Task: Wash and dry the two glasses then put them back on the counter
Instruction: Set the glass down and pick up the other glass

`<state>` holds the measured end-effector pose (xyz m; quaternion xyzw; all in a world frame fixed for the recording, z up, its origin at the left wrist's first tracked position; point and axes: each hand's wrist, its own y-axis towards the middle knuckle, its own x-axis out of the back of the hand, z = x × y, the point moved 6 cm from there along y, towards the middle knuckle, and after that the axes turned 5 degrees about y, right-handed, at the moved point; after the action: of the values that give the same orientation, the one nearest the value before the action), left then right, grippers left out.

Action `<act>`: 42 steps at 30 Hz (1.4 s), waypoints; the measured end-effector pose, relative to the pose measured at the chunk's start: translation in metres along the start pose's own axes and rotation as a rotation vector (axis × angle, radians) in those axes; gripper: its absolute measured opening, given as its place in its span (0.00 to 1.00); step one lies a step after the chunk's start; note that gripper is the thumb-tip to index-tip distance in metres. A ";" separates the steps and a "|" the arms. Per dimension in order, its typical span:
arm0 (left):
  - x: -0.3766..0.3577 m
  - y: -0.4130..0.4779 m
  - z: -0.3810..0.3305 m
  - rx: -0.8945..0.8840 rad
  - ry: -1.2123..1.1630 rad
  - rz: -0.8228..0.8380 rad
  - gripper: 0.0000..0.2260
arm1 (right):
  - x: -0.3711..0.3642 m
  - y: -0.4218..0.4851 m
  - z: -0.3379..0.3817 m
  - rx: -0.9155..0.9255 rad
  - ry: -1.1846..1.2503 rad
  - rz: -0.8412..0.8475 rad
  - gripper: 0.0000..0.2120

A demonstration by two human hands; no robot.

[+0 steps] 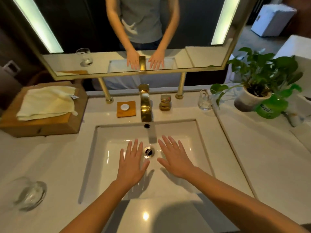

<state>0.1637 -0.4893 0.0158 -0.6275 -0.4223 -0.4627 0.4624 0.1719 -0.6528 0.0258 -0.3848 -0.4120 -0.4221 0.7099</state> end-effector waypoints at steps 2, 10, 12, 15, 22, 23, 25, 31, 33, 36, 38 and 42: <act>0.002 -0.014 0.016 0.034 0.005 -0.009 0.45 | -0.005 0.006 0.020 0.045 0.002 0.007 0.32; 0.024 -0.068 0.087 0.213 0.074 -0.054 0.34 | -0.029 0.027 0.097 0.193 -0.016 0.051 0.33; 0.035 -0.082 0.103 0.254 0.074 -0.065 0.33 | -0.036 0.032 0.118 0.233 -0.014 0.066 0.33; 0.049 -0.104 0.127 0.287 0.105 -0.110 0.34 | -0.048 0.042 0.151 0.299 -0.034 0.097 0.33; 0.081 -0.154 0.187 0.371 0.015 -0.289 0.37 | -0.067 0.050 0.224 0.495 0.032 0.168 0.32; 0.083 -0.162 0.198 0.394 -0.001 -0.306 0.37 | -0.071 0.051 0.236 0.523 0.056 0.175 0.31; 0.085 -0.174 0.218 0.430 -0.018 -0.312 0.36 | -0.079 0.053 0.257 0.556 0.087 0.195 0.31; 0.090 -0.195 0.256 0.426 -0.166 -0.343 0.28 | -0.108 0.075 0.305 0.555 0.124 0.232 0.36; 0.089 -0.195 0.264 0.402 -0.201 -0.335 0.22 | -0.119 0.086 0.317 0.547 0.130 0.213 0.39; 0.085 -0.188 0.270 0.346 -0.202 -0.317 0.17 | -0.132 0.099 0.333 0.522 0.156 0.164 0.40; 0.083 -0.179 0.267 0.295 -0.144 -0.279 0.15 | -0.135 0.102 0.343 0.506 0.243 0.135 0.35; 0.078 -0.156 0.259 0.307 0.074 -0.072 0.12 | -0.138 0.105 0.358 0.452 0.416 0.123 0.24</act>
<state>0.0804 -0.1961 0.0841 -0.5166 -0.4928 -0.4318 0.5512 0.1336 -0.2574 0.0099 -0.1469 -0.3171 -0.3458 0.8708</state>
